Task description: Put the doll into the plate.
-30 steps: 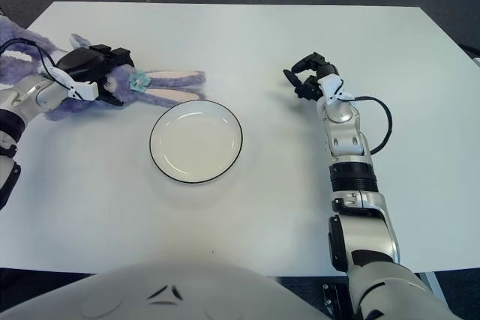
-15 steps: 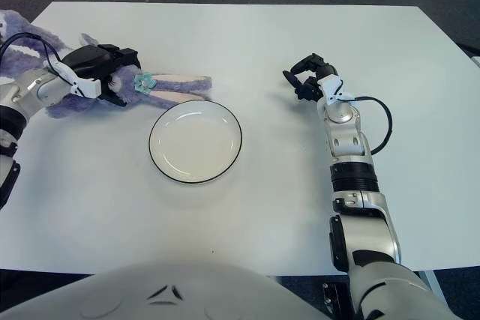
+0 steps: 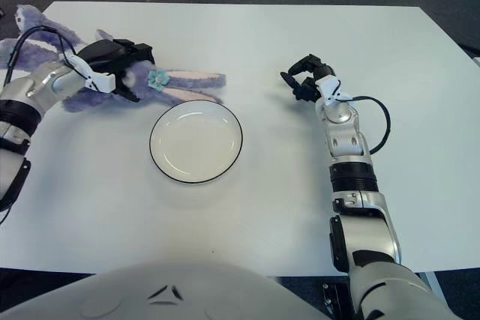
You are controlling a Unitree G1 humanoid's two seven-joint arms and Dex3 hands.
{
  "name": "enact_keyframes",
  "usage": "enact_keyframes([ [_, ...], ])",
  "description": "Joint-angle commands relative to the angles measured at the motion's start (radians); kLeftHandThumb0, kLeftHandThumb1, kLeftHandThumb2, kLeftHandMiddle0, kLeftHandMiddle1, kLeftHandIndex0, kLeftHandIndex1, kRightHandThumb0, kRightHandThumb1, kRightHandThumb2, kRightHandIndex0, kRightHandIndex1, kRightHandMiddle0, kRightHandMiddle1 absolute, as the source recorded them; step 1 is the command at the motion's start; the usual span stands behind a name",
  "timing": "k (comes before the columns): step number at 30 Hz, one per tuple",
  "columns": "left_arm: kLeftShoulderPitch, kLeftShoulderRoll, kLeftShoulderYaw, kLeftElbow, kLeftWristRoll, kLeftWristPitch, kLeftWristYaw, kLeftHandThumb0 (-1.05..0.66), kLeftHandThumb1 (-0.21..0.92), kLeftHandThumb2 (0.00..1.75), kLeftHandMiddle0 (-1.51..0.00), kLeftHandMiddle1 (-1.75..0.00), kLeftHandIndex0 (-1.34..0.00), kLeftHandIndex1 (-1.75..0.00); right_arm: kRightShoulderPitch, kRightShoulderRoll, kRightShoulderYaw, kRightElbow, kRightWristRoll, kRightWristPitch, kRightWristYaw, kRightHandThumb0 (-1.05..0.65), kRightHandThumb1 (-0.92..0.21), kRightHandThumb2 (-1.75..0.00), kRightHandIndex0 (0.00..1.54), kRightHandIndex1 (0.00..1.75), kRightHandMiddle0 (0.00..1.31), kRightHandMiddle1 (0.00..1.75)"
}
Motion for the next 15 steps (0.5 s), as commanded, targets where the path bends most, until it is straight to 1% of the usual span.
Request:
enact_keyframes([
  [1,-0.04,-0.027,-0.007,0.014,0.017,0.018,0.023,0.02,0.69,0.49,-0.85,-1.75,-0.65,-1.75,0.015,-0.006,0.006,-0.017,-0.001,-0.014,0.011,-0.36,-0.92,-0.35,0.73,1.75,0.39,1.57],
  [3,-0.055,-0.053,-0.015,0.029,0.026,0.037,0.031,0.02,0.66,0.56,-0.86,-1.75,-0.66,-1.75,0.018,-0.003,0.009,-0.025,0.0,-0.013,0.014,-0.36,-0.92,-0.35,0.73,1.75,0.39,1.57],
  [5,-0.07,-0.076,-0.023,0.046,0.035,0.054,0.037,0.02,0.65,0.58,-0.86,-1.75,-0.66,-1.75,0.021,0.0,0.012,-0.032,0.0,-0.011,0.015,-0.36,-0.92,-0.35,0.73,1.75,0.38,1.57],
  [11,-0.081,-0.086,-0.028,0.064,0.042,0.058,0.048,0.03,0.63,0.61,-0.86,-1.75,-0.66,-1.75,0.023,0.001,0.013,-0.038,0.0,-0.008,0.016,-0.36,-0.92,-0.35,0.73,1.75,0.38,1.57],
  [13,-0.102,-0.123,-0.04,0.083,0.054,0.087,0.059,0.03,0.62,0.63,-0.86,-1.75,-0.67,-1.75,0.031,0.007,0.019,-0.056,-0.005,-0.003,0.013,-0.36,-0.92,-0.35,0.73,1.75,0.39,1.57],
  [15,-0.117,-0.147,-0.05,0.097,0.067,0.105,0.079,0.03,0.61,0.65,-0.87,-1.75,-0.67,-1.75,0.037,0.011,0.024,-0.069,-0.008,-0.001,0.012,-0.36,-0.92,-0.34,0.73,1.75,0.39,1.56],
])
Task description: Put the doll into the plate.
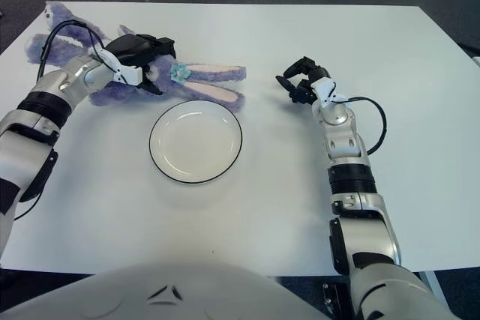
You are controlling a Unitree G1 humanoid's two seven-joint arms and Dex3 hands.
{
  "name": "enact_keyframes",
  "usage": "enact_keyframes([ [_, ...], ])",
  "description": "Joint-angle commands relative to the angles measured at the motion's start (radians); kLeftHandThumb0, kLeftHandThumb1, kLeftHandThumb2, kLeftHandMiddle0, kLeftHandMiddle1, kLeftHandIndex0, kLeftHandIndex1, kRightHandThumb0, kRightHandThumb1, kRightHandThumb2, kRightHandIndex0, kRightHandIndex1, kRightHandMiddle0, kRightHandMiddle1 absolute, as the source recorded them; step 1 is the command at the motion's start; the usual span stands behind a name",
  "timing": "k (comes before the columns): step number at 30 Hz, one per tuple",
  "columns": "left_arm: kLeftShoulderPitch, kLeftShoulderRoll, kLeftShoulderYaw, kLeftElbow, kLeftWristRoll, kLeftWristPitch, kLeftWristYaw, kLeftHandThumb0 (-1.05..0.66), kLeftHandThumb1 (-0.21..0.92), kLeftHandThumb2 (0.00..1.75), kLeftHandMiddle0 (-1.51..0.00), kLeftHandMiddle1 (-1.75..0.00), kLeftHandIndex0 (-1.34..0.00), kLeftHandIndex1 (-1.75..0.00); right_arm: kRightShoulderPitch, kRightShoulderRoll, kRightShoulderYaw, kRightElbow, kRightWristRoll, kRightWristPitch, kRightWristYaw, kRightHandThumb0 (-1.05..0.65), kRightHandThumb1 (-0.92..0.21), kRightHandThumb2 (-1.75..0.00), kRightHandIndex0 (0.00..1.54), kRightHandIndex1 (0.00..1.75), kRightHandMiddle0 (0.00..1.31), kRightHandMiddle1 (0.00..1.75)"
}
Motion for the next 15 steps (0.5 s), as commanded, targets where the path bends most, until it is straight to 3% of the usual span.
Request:
enact_keyframes([
  [1,-0.047,-0.04,-0.022,0.025,0.029,0.033,0.05,0.03,0.61,0.66,-0.87,-1.75,-0.67,-1.75,0.02,0.009,0.013,-0.035,-0.008,0.001,-0.001,-0.36,-0.92,-0.34,0.73,1.75,0.39,1.56],
  [11,-0.059,-0.05,-0.037,0.048,0.043,0.036,0.086,0.04,0.59,0.69,-0.87,-1.75,-0.68,-1.75,0.026,0.009,0.017,-0.047,-0.008,0.007,-0.003,-0.36,-0.92,-0.33,0.73,1.75,0.4,1.55],
  [15,-0.101,-0.148,-0.07,0.106,0.075,0.12,0.138,0.05,0.58,0.72,-0.86,-1.75,-0.67,-1.75,0.05,0.013,0.035,-0.088,-0.017,0.014,0.005,-0.37,-0.92,-0.33,0.73,1.75,0.41,1.55],
])
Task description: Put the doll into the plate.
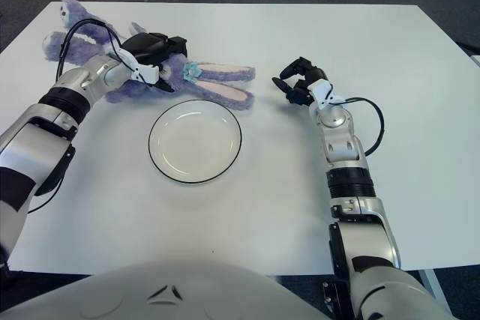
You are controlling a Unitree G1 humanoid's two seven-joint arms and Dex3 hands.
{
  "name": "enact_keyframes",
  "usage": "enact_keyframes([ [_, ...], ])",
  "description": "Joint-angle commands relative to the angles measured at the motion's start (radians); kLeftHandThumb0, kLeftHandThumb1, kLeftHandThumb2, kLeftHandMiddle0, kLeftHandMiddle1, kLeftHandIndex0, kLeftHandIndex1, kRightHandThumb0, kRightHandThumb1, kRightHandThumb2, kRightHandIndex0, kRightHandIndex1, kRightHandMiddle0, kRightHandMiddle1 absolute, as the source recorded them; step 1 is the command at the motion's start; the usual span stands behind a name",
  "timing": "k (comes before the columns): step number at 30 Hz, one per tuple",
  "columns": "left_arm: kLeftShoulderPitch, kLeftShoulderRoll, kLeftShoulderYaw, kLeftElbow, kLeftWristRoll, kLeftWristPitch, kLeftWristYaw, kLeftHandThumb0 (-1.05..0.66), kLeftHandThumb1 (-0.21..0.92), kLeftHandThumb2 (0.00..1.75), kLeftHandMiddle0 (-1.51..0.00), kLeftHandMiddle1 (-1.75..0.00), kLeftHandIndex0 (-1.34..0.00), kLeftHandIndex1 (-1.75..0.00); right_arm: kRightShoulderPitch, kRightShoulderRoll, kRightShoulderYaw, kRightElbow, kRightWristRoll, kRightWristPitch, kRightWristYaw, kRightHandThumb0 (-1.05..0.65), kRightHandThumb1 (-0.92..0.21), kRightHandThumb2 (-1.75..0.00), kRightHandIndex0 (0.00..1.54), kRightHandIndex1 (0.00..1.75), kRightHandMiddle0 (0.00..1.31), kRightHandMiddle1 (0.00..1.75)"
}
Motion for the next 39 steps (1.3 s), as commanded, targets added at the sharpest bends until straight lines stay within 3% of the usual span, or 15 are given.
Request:
enact_keyframes([
  [1,-0.051,-0.064,-0.022,0.034,0.02,0.048,0.046,0.05,0.58,0.72,-0.86,-1.75,-0.67,-1.75,0.019,0.007,0.013,-0.039,-0.01,0.01,0.005,-0.37,-0.92,-0.33,0.73,1.75,0.41,1.54],
  [20,-0.081,-0.165,-0.064,0.074,0.027,0.131,0.08,0.1,0.51,0.85,-0.87,-1.75,-0.69,-1.75,0.039,0.012,0.018,-0.093,-0.01,0.039,0.016,-0.37,-0.92,-0.32,0.72,1.75,0.41,1.54],
  [35,-0.08,-0.171,-0.057,0.085,0.003,0.113,0.063,0.12,0.47,0.93,-0.86,-1.75,-0.69,-1.75,0.042,0.011,0.015,-0.109,-0.012,0.042,0.013,-0.37,-0.92,-0.32,0.72,1.75,0.41,1.53],
  [39,-0.062,-0.162,-0.034,0.062,-0.028,0.06,0.079,0.12,0.47,0.94,-0.86,-1.75,-0.68,-1.75,0.036,0.012,0.014,-0.107,-0.014,0.046,0.009,-0.37,-0.92,-0.32,0.72,1.75,0.41,1.53],
])
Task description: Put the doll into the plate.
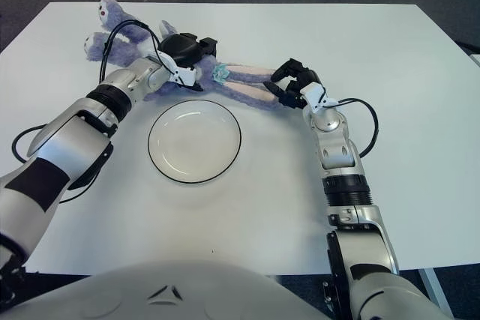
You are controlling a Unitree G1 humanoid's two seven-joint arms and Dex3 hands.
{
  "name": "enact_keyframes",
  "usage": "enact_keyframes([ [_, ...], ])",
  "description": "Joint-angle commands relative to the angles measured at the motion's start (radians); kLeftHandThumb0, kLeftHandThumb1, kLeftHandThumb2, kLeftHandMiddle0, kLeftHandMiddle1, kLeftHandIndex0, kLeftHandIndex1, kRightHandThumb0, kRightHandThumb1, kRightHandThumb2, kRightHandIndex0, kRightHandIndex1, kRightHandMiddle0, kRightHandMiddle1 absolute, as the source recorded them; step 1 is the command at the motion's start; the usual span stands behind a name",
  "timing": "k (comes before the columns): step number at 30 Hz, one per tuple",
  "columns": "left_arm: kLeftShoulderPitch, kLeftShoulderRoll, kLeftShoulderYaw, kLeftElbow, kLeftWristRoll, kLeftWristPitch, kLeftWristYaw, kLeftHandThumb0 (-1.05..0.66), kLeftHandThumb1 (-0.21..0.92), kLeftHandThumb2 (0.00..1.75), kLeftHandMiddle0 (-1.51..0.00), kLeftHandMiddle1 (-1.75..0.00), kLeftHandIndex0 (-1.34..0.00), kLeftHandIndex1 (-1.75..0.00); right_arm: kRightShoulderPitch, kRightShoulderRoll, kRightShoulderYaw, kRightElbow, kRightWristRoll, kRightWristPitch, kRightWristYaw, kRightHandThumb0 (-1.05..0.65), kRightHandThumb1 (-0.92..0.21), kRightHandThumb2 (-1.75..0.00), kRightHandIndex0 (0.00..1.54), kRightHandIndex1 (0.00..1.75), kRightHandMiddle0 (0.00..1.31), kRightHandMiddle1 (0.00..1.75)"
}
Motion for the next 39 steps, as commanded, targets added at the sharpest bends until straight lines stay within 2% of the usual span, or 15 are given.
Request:
enact_keyframes([
  [1,-0.005,0.009,0.017,-0.017,-0.025,-0.04,0.012,0.12,0.47,0.94,-0.86,-1.75,-0.68,-1.75,0.005,-0.004,-0.006,-0.01,-0.007,0.011,-0.004,-0.37,-0.92,-0.32,0.72,1.75,0.41,1.53],
  [11,-0.001,0.018,0.02,-0.025,-0.025,-0.067,0.024,0.09,0.5,0.88,-0.86,-1.75,-0.66,-1.75,0.001,-0.004,-0.007,-0.004,-0.007,0.01,-0.005,-0.36,-0.92,-0.32,0.72,1.75,0.41,1.53],
  [12,0.0,0.032,0.005,-0.043,0.0,-0.074,0.062,0.09,0.5,0.88,-0.86,-1.75,-0.66,-1.75,0.0,-0.003,-0.008,-0.004,-0.006,0.011,-0.006,-0.36,-0.92,-0.32,0.72,1.75,0.41,1.53],
  [14,0.002,0.049,-0.015,-0.067,0.032,-0.079,0.109,0.03,0.53,0.9,-0.64,-1.75,-0.53,-1.55,-0.002,-0.003,-0.01,-0.003,-0.006,0.012,-0.008,-0.36,-0.92,-0.32,0.72,1.75,0.42,1.53],
  [16,0.005,0.055,-0.017,-0.079,0.038,-0.076,0.112,0.01,0.59,0.84,-0.57,-1.71,-0.47,-1.46,-0.003,-0.003,-0.012,-0.002,-0.006,0.011,-0.01,-0.36,-0.92,-0.32,0.72,1.75,0.42,1.53],
  [17,0.009,0.058,-0.015,-0.087,0.035,-0.072,0.106,0.01,0.65,0.73,-0.53,-1.66,-0.46,-1.46,-0.003,-0.002,-0.014,-0.002,-0.006,0.008,-0.015,-0.36,-0.92,-0.32,0.72,1.75,0.42,1.53],
  [18,0.012,0.06,-0.013,-0.093,0.034,-0.069,0.102,-0.12,0.75,0.57,-0.5,-1.54,-0.42,-1.36,-0.003,-0.001,-0.015,-0.001,-0.006,0.006,-0.018,-0.36,-0.92,-0.32,0.72,1.75,0.42,1.53],
  [20,0.015,0.062,-0.011,-0.101,0.033,-0.066,0.098,-0.41,0.85,0.4,-0.49,-1.32,-0.39,-1.07,-0.003,0.0,-0.016,-0.001,-0.007,0.005,-0.022,-0.36,-0.92,-0.32,0.72,1.75,0.42,1.53],
  [23,0.018,0.064,-0.01,-0.108,0.032,-0.063,0.096,-0.55,0.9,0.32,-0.49,-1.21,-0.38,-0.93,-0.003,0.0,-0.016,-0.001,-0.006,0.005,-0.023,-0.36,-0.92,-0.32,0.72,1.75,0.42,1.53],
  [26,0.024,0.069,-0.007,-0.12,0.029,-0.059,0.092,-0.59,0.91,0.3,-0.49,-1.18,-0.38,-0.88,-0.005,0.002,-0.02,0.002,-0.005,0.0,-0.032,-0.36,-0.92,-0.32,0.72,1.75,0.42,1.53],
  [30,0.043,0.083,0.011,-0.153,0.012,-0.053,0.085,-0.76,0.92,0.55,-0.48,-0.95,-0.34,-0.61,-0.008,0.009,-0.03,0.01,-0.003,-0.012,-0.053,-0.36,-0.92,-0.32,0.72,1.75,0.42,1.53],
  [32,0.065,0.094,0.032,-0.189,-0.006,-0.048,0.087,-0.82,0.92,0.66,-0.49,-0.7,-0.33,-0.47,-0.011,0.011,-0.032,0.014,-0.001,-0.018,-0.06,-0.37,-0.92,-0.31,0.73,1.75,0.43,1.52],
  [34,0.075,0.097,0.041,-0.208,-0.012,-0.042,0.083,-0.86,0.92,0.74,-0.55,-0.37,-0.34,-0.3,-0.011,0.011,-0.032,0.015,0.0,-0.02,-0.062,-0.37,-0.92,-0.31,0.73,1.75,0.43,1.52],
  [35,0.077,0.098,0.042,-0.214,-0.013,-0.04,0.08,-0.87,0.92,0.76,-0.57,-0.29,-0.35,-0.25,-0.011,0.011,-0.032,0.016,0.0,-0.021,-0.062,-0.37,-0.92,-0.31,0.73,1.75,0.43,1.51],
  [39,0.086,0.102,0.044,-0.233,-0.015,-0.031,0.072,-0.88,0.92,0.79,-0.6,-0.17,-0.35,-0.19,-0.011,0.011,-0.032,0.017,0.0,-0.022,-0.063,-0.37,-0.92,-0.3,0.73,1.75,0.43,1.51],
])
